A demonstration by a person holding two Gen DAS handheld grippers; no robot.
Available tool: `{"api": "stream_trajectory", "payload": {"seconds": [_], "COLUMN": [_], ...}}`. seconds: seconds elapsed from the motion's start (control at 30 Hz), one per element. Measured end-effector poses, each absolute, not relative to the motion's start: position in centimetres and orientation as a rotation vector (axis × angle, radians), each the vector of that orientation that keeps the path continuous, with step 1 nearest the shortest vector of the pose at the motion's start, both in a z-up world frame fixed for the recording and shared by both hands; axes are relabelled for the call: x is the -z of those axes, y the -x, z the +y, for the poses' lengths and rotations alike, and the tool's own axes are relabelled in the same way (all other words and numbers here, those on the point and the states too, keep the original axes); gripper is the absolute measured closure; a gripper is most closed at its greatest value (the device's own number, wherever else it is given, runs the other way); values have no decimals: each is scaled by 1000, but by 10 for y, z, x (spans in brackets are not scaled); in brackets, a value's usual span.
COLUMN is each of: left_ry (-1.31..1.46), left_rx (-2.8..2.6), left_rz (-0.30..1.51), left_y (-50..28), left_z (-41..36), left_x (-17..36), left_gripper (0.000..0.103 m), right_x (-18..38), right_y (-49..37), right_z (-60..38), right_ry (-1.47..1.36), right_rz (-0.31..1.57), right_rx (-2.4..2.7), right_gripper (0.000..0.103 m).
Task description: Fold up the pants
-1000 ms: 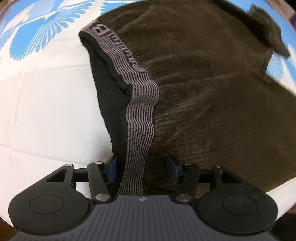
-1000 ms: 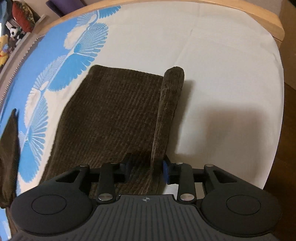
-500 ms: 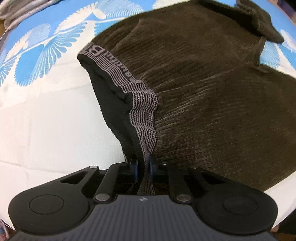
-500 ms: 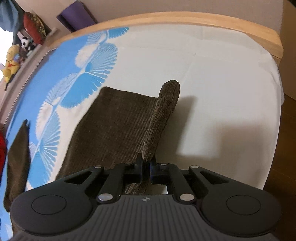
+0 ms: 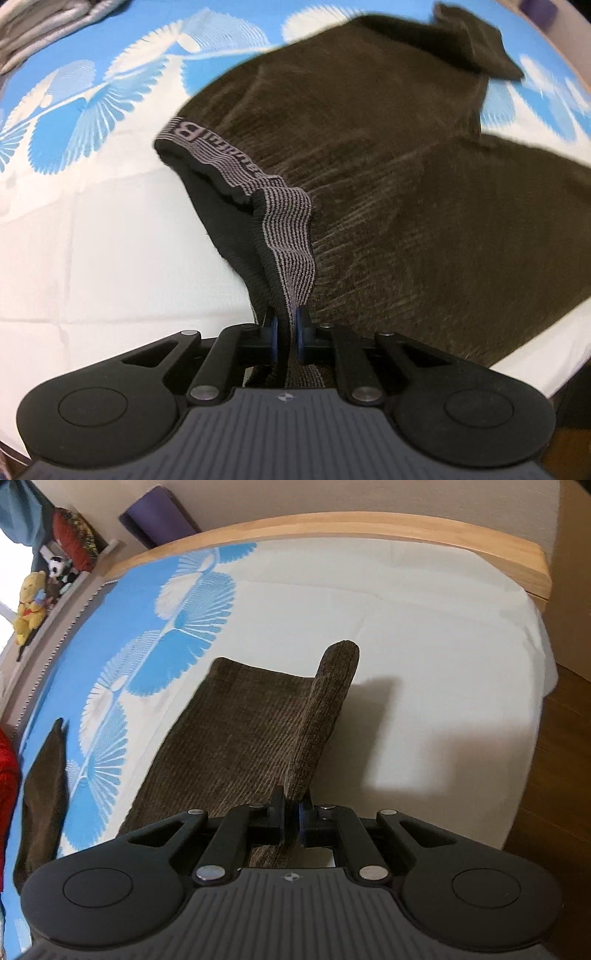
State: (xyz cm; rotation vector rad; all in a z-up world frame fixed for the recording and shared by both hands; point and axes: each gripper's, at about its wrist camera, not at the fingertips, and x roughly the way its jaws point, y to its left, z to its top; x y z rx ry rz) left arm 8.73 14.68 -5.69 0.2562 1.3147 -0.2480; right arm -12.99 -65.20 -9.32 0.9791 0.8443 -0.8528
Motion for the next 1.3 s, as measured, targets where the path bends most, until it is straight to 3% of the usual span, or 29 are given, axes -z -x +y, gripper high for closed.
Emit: {"api": "stream_trajectory", "payload": {"seconds": [0.1,0.2,0.3,0.33,0.4,0.57,0.73,0.97,1.1,1.3], "left_ry": [-333,-404,-389,-368,-325,-285,-358,-370,-272,-220], "left_rx": [264,243,191,180,169,215,229,268,289,371], "left_rz": [1361,1399,1349,1321,1258,1076,991,957,915,934], "left_y": [-85,-91,-103,-107,-112,-120,-128,-155,-185,-208], "left_z": [134,125,124,125,116,79,26,-42,-90,-149], "left_x": [68,76,61,54,38,5,-2,2,8,60], "left_gripper": [92,84,59,56,56,56,51,52,52,51], "right_x": [101,111,99,93,75,41,30,25,36,61], "right_y": [134,132,123,120,114,101,50,-32,-74,-123], "right_z": [-655,-654,-649,-647,-642,-630,-593,-540,-518,-499], "right_ry": [-972,-964,-832,-773,-640,-572,-492,-506,-564,-667], "right_rz": [910,991,1006,993,934,715,633,601,622,655], "right_rx": [906,931,986,1008,1063,977,715,411,307,233], "right_gripper": [97,96,86,84,78,74,75,75,82,81]}}
